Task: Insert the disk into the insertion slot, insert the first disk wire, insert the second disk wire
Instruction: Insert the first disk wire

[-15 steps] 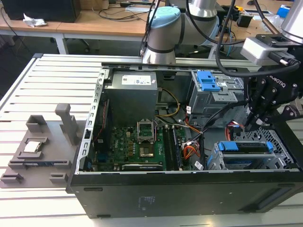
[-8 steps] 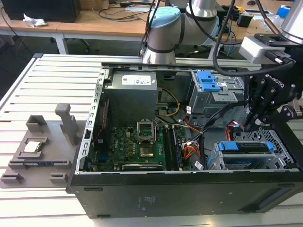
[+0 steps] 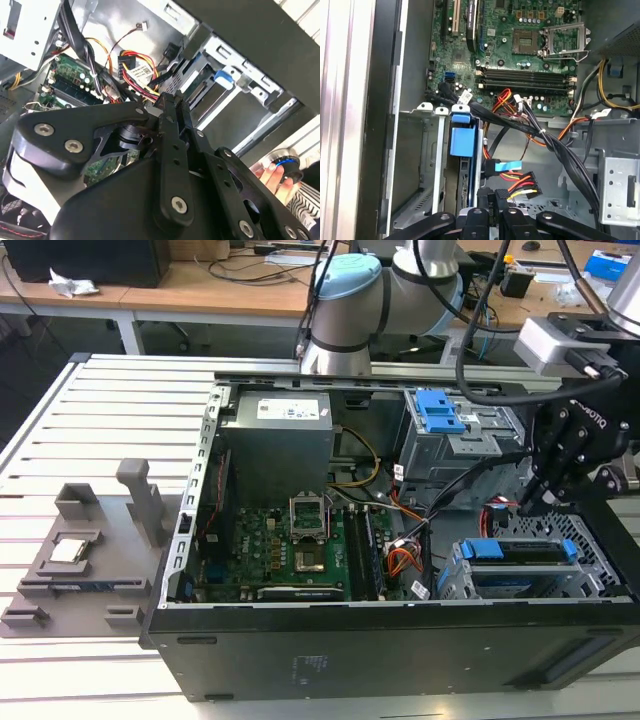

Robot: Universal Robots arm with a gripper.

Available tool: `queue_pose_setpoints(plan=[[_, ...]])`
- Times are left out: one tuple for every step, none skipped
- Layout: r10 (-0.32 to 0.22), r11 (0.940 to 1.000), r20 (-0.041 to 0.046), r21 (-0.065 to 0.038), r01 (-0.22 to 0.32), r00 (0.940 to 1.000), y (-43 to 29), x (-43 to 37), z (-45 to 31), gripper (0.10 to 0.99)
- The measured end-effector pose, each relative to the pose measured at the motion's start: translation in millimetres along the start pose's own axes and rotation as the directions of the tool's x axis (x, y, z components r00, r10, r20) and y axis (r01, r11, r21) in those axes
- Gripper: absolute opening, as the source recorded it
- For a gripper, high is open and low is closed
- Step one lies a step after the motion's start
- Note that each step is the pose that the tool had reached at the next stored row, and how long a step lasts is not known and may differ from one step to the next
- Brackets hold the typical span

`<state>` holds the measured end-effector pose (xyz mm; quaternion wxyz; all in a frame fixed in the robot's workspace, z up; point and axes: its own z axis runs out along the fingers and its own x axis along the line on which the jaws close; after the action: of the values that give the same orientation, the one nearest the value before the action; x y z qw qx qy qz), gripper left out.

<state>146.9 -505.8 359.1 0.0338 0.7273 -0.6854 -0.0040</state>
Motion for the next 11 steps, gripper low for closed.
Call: queue_pose_setpoints(plan=[[0.000,1.0000,0.0025,-0.001,0.000,1.0000,-1.1,0.4,0.7,0.173],[0.000,1.0000,0.0077,-0.001,0.000,1.0000,-2.2,1.5,2.1,0.173],[0.000,1.0000,0.0133,-0.002,0.000,0.9999,-2.3,3.5,3.4,0.173],[0.000,1.0000,0.0249,-0.002,0.000,0.9997,-2.3,8.0,5.7,0.173],[0.000,1.0000,0.0296,-0.001,0.000,0.9996,-2.3,9.8,6.6,0.173],[-0.001,1.0000,0.0364,-0.001,0.001,0.9993,-2.2,12.5,7.8,0.173],[-0.001,1.0000,0.0430,-0.001,0.001,0.9991,-2.2,15.2,9.1,0.173],[-0.001,1.0000,0.0466,-0.001,0.001,0.9989,-2.2,17.0,9.8,0.173],[-0.001,1.0000,0.0506,-0.001,0.001,0.9987,-2.3,21.2,10.8,0.173],[-0.001,1.0000,0.0508,-0.001,0.001,0.9987,-2.8,24.4,11.1,0.173],[-0.001,1.0000,0.0509,-0.002,0.001,0.9987,-3.4,27.0,11.5,0.173]])
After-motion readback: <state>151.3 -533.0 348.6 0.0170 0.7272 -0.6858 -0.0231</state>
